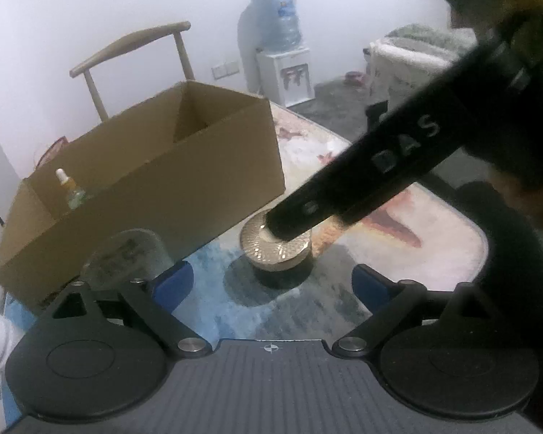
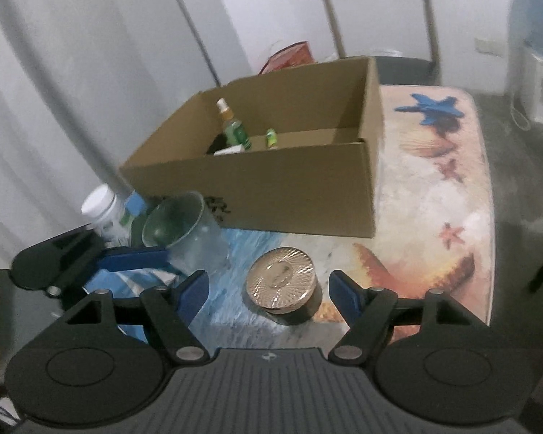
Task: Organize rigid objects
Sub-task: 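Move the right tool toward the gold round tin, then grasp the gold round tin with the right gripper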
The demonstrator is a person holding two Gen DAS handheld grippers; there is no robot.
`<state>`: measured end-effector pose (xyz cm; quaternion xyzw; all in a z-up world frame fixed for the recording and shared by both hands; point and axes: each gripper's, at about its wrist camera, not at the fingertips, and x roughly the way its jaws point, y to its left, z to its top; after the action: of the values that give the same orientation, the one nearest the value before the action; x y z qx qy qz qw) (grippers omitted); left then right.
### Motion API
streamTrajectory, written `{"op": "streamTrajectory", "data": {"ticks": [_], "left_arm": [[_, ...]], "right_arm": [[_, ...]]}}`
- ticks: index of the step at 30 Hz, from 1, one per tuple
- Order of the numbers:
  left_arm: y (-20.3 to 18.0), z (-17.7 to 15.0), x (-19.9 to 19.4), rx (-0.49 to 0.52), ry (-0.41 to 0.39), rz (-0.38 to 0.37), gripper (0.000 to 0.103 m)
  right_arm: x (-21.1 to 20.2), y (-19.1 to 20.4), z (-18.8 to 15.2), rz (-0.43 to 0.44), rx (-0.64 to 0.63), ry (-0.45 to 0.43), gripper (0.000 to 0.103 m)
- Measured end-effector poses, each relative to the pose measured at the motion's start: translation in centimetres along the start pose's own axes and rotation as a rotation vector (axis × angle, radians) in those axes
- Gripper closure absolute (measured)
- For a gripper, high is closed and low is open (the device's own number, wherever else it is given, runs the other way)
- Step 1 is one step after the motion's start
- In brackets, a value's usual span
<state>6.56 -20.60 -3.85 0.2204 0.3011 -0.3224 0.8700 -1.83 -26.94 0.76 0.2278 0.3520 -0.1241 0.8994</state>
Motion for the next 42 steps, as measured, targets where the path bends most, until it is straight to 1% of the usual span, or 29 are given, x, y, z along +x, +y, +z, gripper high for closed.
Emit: {"op": "streamTrajectory", "data": {"ticks": [3, 7, 11, 15, 18, 20, 23, 26, 32, 37, 40, 42], "left_arm": [[-0.9, -0.5, 1.8, 0.012, -0.012, 0.029, 0.015], [-1.1, -0.7, 3.9, 0.019, -0.012, 0.069, 0.023], [-0.4, -0.7, 5.3, -0.017, 0.007, 0.051, 0.028], [0.7, -0.4, 6.0, -0.063, 0.000, 0.028, 0.038], [1.1, -0.2, 6.4, -0.076, -0.008, 0.014, 0.044], [1.2, -0.1, 6.5, -0.080, -0.012, 0.018, 0.045], [1.6, 0.0, 6.7, -0.097, -0.015, 0.016, 0.046], [1.7, 0.0, 6.6, -0.097, -0.014, 0.016, 0.046], [1.5, 0.5, 5.5, -0.085, -0.034, 0.015, 0.047], [1.4, 1.8, 2.5, -0.059, -0.072, 0.026, 0.047], [1.9, 3.3, -0.1, -0.044, -0.120, 0.055, 0.047], [2.7, 4.5, -1.8, -0.033, -0.153, 0.089, 0.047]], "right_arm": [[1.5, 0.6, 0.2, -0.017, -0.067, 0.030, 0.027], [3.4, 1.0, 0.3, -0.030, -0.128, 0.077, 0.027], [5.0, 0.8, 0.6, -0.035, -0.154, 0.119, 0.027], [6.1, 0.5, 0.8, -0.032, -0.154, 0.149, 0.027], [6.5, 0.2, 0.9, -0.021, -0.141, 0.168, 0.030], [6.8, 0.0, 0.9, -0.017, -0.130, 0.179, 0.037], [6.8, -0.3, 1.0, -0.020, -0.118, 0.183, 0.042], [6.8, -0.5, 1.1, -0.019, -0.109, 0.183, 0.042], [5.7, 0.2, 0.9, -0.038, -0.118, 0.173, 0.042], [2.9, 2.0, 1.2, -0.070, -0.122, 0.148, 0.042], [0.4, 3.8, 2.1, -0.083, -0.139, 0.113, 0.042], [-1.3, 5.1, 3.1, -0.084, -0.164, 0.078, 0.042]]}}
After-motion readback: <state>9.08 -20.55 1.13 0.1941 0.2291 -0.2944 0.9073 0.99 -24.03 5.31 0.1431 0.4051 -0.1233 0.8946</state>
